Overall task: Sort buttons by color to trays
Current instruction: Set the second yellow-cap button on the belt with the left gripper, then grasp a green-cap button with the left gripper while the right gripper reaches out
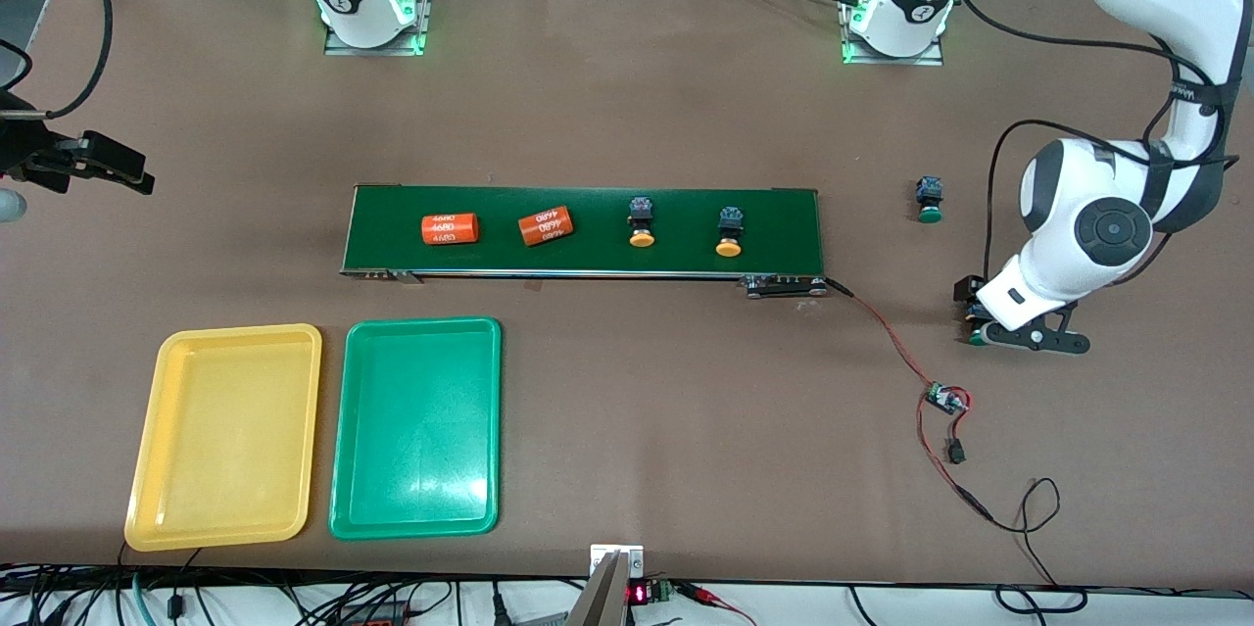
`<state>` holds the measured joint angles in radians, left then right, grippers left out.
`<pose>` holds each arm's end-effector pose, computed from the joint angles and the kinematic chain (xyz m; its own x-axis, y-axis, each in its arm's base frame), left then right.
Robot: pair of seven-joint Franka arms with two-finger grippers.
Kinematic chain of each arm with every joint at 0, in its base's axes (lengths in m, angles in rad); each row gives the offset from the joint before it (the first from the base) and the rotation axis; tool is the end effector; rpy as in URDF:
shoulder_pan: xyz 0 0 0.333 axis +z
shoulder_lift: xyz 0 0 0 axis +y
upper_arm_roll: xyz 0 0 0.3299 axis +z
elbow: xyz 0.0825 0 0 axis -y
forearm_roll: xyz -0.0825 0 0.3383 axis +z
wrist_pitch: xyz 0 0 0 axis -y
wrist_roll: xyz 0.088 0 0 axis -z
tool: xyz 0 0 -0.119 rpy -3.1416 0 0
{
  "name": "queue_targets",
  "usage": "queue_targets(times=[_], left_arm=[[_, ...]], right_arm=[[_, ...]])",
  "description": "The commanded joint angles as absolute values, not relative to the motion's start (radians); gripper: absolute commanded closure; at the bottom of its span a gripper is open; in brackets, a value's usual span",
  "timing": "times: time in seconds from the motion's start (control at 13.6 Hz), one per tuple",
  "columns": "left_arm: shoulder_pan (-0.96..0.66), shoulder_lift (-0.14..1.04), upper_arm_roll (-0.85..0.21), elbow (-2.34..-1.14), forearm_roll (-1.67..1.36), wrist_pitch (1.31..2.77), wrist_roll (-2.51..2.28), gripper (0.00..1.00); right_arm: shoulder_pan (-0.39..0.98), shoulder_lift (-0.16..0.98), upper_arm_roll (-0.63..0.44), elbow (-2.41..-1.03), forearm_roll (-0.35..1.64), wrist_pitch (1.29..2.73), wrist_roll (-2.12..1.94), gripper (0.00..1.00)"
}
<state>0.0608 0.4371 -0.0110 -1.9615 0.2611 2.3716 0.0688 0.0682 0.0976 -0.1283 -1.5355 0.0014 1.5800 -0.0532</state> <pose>0.5883 0.0348 0.2827 0.9779 -0.2021 -0.0542 -0.2084 -0.9637 -0.1668 0.5376 -0.0286 0.5915 0.9986 -0.0069 -0.0528 -0.0065 -0.9999 0.0083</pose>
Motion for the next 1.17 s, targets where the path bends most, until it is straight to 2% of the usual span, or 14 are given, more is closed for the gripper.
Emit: queue_targets(times=[0.0,0.29,0.37,0.44,0.59,0.73,0.88,0.95,1.1], left_arm=[[0.101,0.520,-0.011,-1.937,0.230,2.453,0.167,0.00],[0.133,0.587,-0.011,-1.933,0.005,2.461,0.297,0.00],[0.132,0.594,-0.011,-1.933,-0.071,2.462,0.331,0.03],[0.133,0.592,-0.011,-1.933,-0.090,2.462,0.354,0.21],[0.133,0.588,-0.011,-1.931,-0.091,2.461,0.370,0.48],[0.133,0.581,-0.009,-1.931,-0.086,2.456,0.403,0.70],[0.133,0.562,-0.009,-1.910,-0.086,2.436,0.420,0.77],[0.133,0.542,-0.011,-1.896,-0.086,2.377,0.419,0.77],[0.123,0.517,-0.026,-1.815,-0.087,2.169,0.405,0.79]], right_arm=[[0.058,0.097,-0.130,-1.526,-0.002,1.566,-0.069,0.00],[0.072,0.097,-0.126,-1.526,0.002,1.566,-0.051,0.00],[0.078,0.095,-0.120,-1.526,0.002,1.566,-0.051,0.00],[0.080,0.095,-0.118,-1.526,0.006,1.571,-0.055,0.00],[0.095,0.097,-0.117,-1.529,0.075,1.571,-0.048,0.00],[0.161,0.135,-0.118,-1.534,0.094,1.581,-0.035,0.00],[0.240,0.179,-0.118,-1.534,0.094,1.639,0.038,0.00],[0.286,0.193,-0.120,-1.532,0.091,1.649,0.049,0.00],[0.348,0.221,-0.118,-1.548,0.081,1.698,0.080,0.00]])
